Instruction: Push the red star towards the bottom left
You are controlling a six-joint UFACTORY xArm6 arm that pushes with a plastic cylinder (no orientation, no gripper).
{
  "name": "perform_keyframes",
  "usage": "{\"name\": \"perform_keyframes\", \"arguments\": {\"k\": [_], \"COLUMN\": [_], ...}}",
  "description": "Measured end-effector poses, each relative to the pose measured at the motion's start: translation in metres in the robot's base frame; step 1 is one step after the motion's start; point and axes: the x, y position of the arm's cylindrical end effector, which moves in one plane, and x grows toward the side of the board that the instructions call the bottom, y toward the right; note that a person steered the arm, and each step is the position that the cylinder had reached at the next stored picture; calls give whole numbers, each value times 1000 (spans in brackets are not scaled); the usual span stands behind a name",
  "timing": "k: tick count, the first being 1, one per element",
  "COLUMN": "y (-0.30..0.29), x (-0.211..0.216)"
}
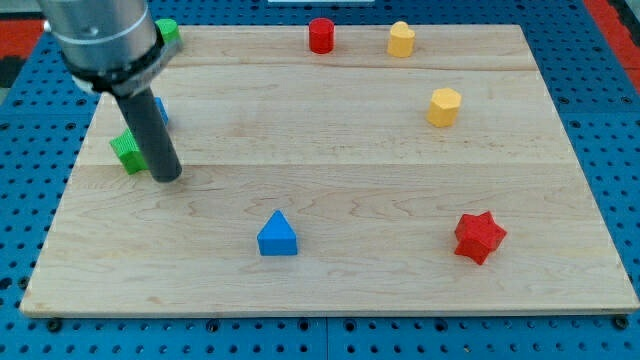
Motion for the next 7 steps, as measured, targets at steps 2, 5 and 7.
{"name": "perform_keyframes", "arguments": {"k": [2, 5, 7], "y": [190, 407, 322], "x": [-6, 116, 82]}}
